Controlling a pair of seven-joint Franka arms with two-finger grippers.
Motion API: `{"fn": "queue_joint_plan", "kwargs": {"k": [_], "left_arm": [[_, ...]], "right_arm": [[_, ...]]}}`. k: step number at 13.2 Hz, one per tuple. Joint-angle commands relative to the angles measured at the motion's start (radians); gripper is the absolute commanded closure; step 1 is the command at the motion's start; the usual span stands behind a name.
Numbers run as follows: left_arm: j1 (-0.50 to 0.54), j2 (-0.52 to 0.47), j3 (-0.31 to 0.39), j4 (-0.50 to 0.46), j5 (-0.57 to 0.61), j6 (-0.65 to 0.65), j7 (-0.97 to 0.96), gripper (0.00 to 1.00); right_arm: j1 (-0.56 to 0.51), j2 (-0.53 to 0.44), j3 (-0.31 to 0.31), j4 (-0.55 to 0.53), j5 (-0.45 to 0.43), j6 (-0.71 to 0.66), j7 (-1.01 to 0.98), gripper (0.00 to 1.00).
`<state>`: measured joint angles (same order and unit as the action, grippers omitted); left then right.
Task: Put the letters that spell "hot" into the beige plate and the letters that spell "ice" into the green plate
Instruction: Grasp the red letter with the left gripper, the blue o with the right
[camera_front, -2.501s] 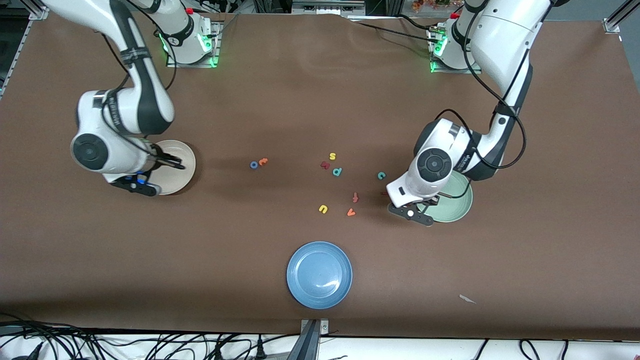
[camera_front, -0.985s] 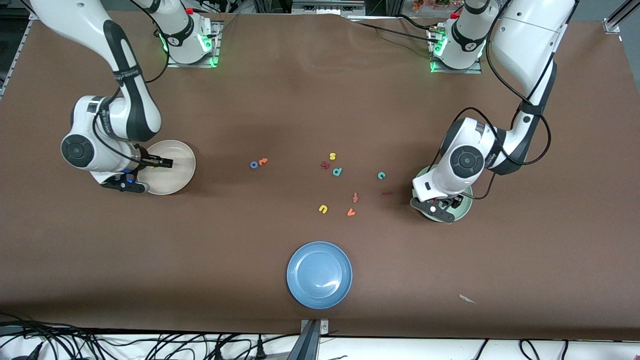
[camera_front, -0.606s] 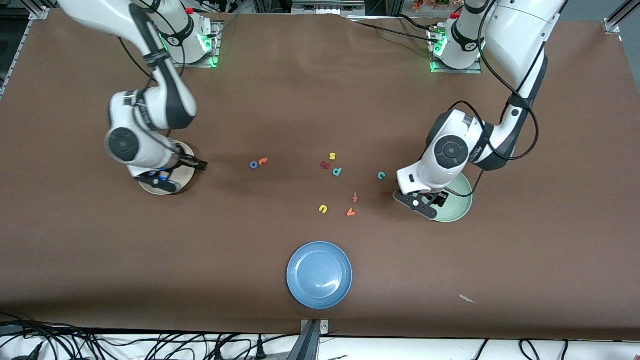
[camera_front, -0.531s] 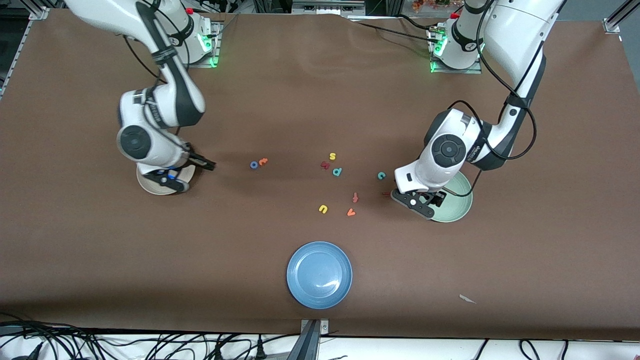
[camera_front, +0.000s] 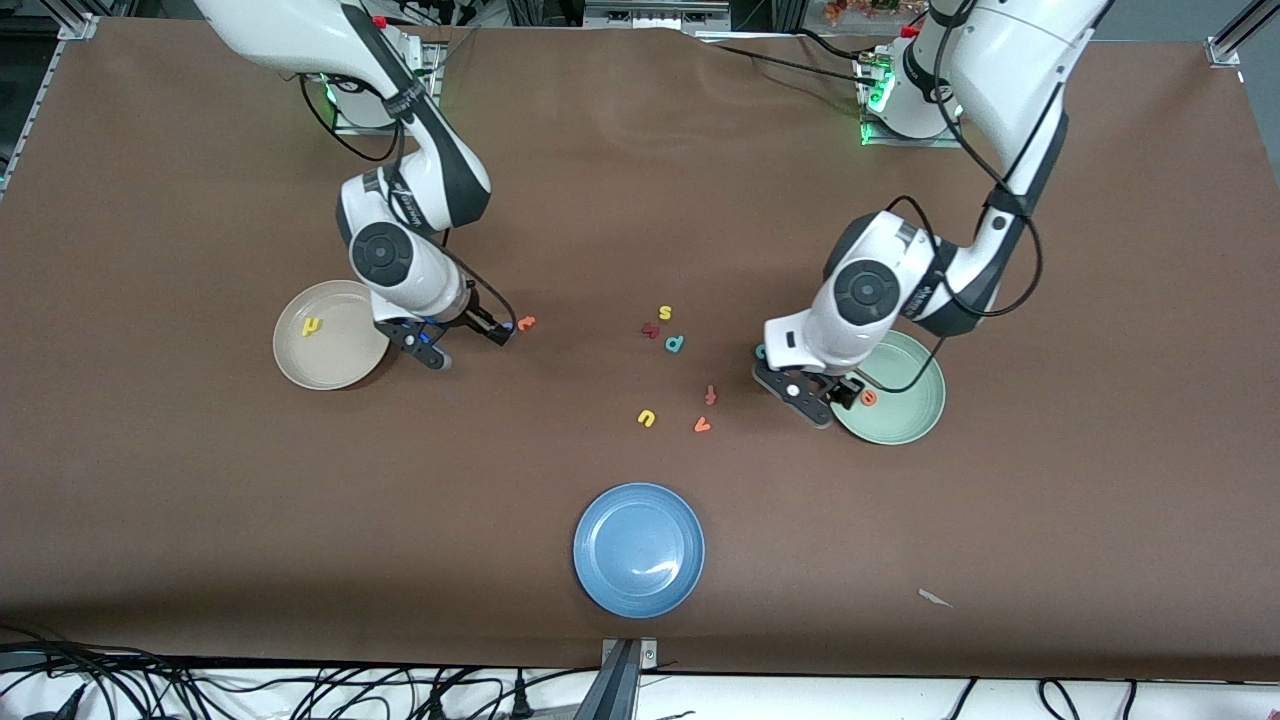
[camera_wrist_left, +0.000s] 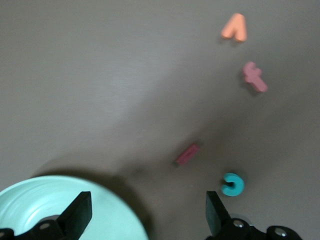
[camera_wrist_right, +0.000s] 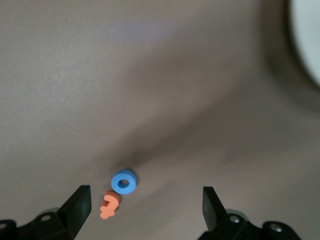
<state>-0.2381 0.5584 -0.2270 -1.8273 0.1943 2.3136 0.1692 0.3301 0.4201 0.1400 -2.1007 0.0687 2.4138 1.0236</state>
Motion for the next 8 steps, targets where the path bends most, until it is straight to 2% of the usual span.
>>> {"fn": "queue_joint_plan", "kwargs": {"k": [1, 2, 4, 6, 7, 8], "left_arm": [[-0.027, 0.055, 0.000, 0.033, 0.030, -0.002, 0.093, 0.00], [-0.029, 0.064, 0.000, 0.033, 0.030, 0.007, 0.128, 0.00], [-0.029, 0.078, 0.000, 0.033, 0.030, 0.038, 0.235, 0.04], [-0.027, 0.096, 0.000, 0.033, 0.030, 0.094, 0.327, 0.14], [-0.029, 0.107, 0.000, 0.034, 0.030, 0.118, 0.358, 0.23], [-0.023, 0.116, 0.002, 0.034, 0.031, 0.128, 0.393, 0.25]], "right_arm": [[-0.010, 0.022, 0.032, -0.038, 0.010, 0.093, 0.039, 0.05], [-0.008, 0.025, 0.036, -0.041, 0.009, 0.102, 0.046, 0.05], [-0.006, 0.038, 0.038, -0.042, 0.009, 0.116, 0.046, 0.12], [0.007, 0.052, 0.038, -0.044, 0.009, 0.143, 0.046, 0.14], [0.010, 0.054, 0.038, -0.044, 0.005, 0.145, 0.046, 0.17], [0.010, 0.055, 0.036, -0.044, 0.002, 0.146, 0.044, 0.19]]}}
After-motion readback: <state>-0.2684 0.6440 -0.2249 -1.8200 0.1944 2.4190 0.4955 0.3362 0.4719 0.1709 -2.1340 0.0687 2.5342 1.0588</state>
